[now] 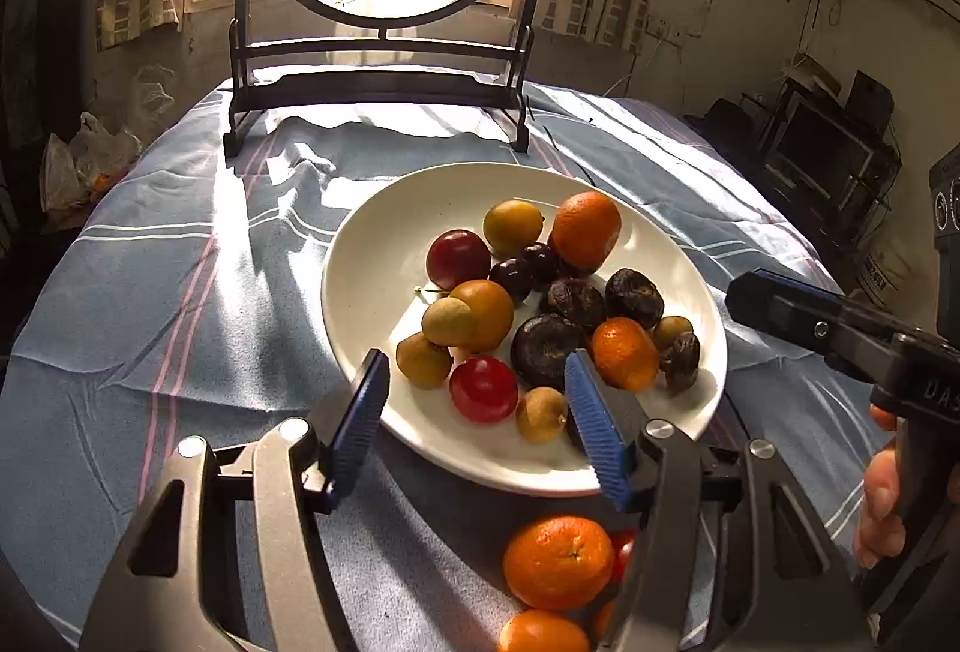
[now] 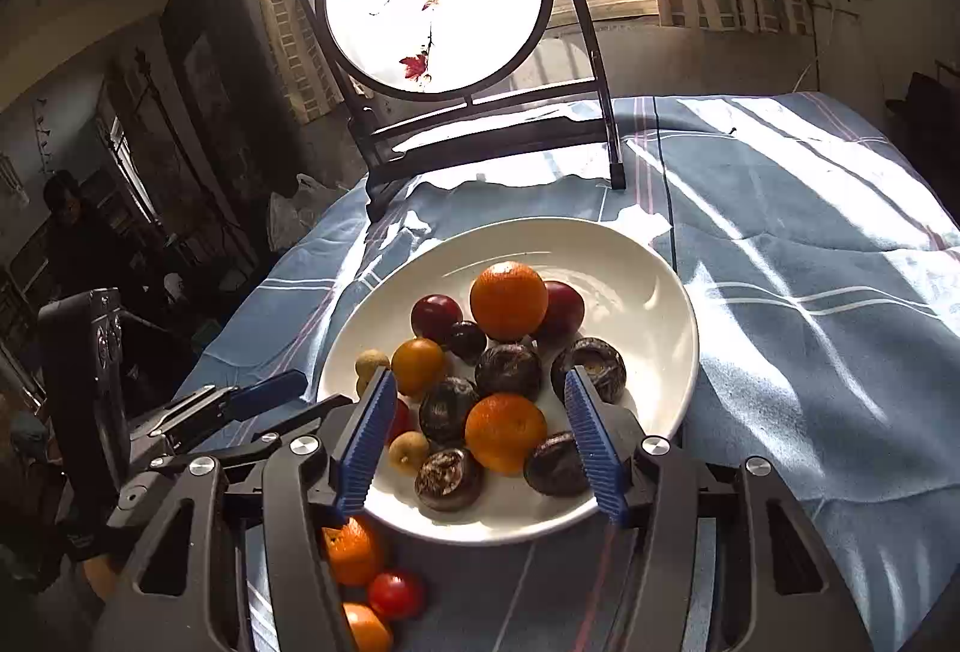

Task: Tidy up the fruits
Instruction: 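Grasp an orange with left tool while right tool grasps another orange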

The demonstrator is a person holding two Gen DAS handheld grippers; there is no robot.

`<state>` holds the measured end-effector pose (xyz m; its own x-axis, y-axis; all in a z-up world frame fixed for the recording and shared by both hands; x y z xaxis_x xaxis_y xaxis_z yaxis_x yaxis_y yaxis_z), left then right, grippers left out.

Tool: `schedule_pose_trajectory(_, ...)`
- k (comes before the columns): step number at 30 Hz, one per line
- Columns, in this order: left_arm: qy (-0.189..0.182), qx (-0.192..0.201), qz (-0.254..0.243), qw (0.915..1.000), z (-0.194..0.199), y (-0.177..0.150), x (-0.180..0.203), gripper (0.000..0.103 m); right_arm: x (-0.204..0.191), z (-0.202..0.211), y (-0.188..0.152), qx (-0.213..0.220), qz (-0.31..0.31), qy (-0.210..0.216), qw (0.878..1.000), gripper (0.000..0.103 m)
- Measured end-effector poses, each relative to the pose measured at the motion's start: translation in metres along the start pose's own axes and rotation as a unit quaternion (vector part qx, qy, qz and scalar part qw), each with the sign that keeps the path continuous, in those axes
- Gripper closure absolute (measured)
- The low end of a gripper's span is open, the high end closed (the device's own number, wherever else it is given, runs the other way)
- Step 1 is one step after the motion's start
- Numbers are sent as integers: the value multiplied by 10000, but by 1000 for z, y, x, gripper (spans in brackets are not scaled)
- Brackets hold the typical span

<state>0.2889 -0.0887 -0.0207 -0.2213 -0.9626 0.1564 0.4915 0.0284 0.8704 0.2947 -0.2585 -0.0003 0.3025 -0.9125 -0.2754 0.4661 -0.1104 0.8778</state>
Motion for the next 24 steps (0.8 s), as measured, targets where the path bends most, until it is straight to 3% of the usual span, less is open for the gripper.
schedule_pose_trajectory(7,-212,-205,-460,9985,57,-47,13,36,12,61,-57,5,-270,160,9995,41)
schedule_pose_trajectory(12,-118,-490,-807,9955,65,-78,15,36,25,74,-80,-3,-563,112,9984,40)
schedule_pose_trajectory(17,-124,-572,-1014,9931,59,-84,22,45,17,77,-80,86,-391,203,9990,40)
schedule_pose_trajectory(21,-153,-794,-1144,9901,45,-87,31,65,17,76,-80,79,-433,236,9988,40)
schedule_pose_trajectory(24,-201,-832,-1094,9903,41,-87,31,65,16,77,-81,81,-416,265,9988,40)
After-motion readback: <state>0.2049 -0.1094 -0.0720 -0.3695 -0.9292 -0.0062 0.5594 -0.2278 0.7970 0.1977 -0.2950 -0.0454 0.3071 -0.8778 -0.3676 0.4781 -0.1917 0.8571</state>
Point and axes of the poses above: each gripper's, at about its wrist camera, not at the fingertips, and z roughly against the way its jaws point, x to its right, y to its top, the point moved 6 cm from there along -z, roughly the way its jaws point, and after that the axes turned 14 degrees about x, right-handed, at the moved point
